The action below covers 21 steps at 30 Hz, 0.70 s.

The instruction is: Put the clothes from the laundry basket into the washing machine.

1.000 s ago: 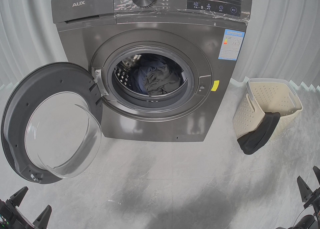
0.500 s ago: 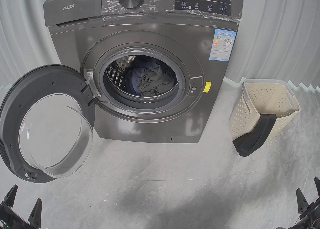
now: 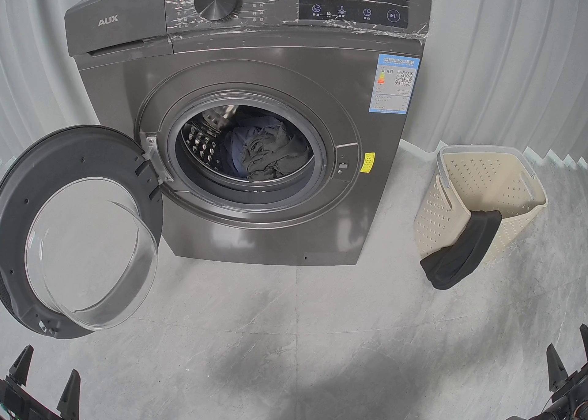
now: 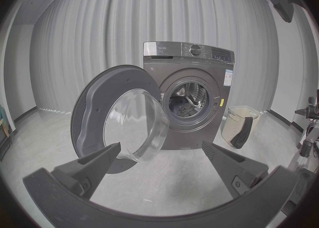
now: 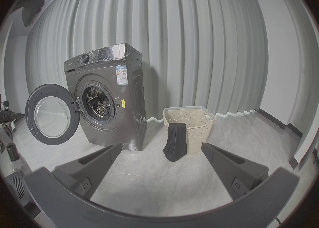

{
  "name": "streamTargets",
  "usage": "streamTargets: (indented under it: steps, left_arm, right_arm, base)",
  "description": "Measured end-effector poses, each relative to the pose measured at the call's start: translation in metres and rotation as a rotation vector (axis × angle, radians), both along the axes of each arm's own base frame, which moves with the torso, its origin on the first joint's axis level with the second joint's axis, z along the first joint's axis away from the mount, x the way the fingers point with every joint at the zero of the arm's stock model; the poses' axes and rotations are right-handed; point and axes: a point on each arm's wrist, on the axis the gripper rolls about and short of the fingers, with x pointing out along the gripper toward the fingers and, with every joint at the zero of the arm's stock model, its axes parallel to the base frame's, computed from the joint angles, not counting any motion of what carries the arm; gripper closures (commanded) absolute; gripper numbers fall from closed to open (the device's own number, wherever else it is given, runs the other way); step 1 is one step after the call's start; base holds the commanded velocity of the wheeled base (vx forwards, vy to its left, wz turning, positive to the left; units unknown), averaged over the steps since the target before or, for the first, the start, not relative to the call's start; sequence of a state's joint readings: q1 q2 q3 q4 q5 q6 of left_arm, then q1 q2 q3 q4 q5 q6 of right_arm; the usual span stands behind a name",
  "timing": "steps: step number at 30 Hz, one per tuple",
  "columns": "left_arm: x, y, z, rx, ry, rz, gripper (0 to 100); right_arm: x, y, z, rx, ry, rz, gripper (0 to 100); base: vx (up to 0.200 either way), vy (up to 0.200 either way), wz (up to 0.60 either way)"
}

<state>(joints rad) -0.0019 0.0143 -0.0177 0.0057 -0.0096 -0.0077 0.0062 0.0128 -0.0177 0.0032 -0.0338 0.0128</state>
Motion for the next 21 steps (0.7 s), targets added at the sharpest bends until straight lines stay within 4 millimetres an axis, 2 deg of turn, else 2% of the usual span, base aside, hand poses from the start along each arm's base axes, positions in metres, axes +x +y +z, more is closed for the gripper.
streamTargets:
  steps: [21]
  left_arm:
    - [-0.0002, 0.0000, 0.0001, -0.011, -0.004, 0.001, 0]
  right_arm:
    - [0.0000, 0.0000, 0.0001, 0.000, -0.001, 0.000, 0]
  base:
    - [0.000, -0.200, 0.00]
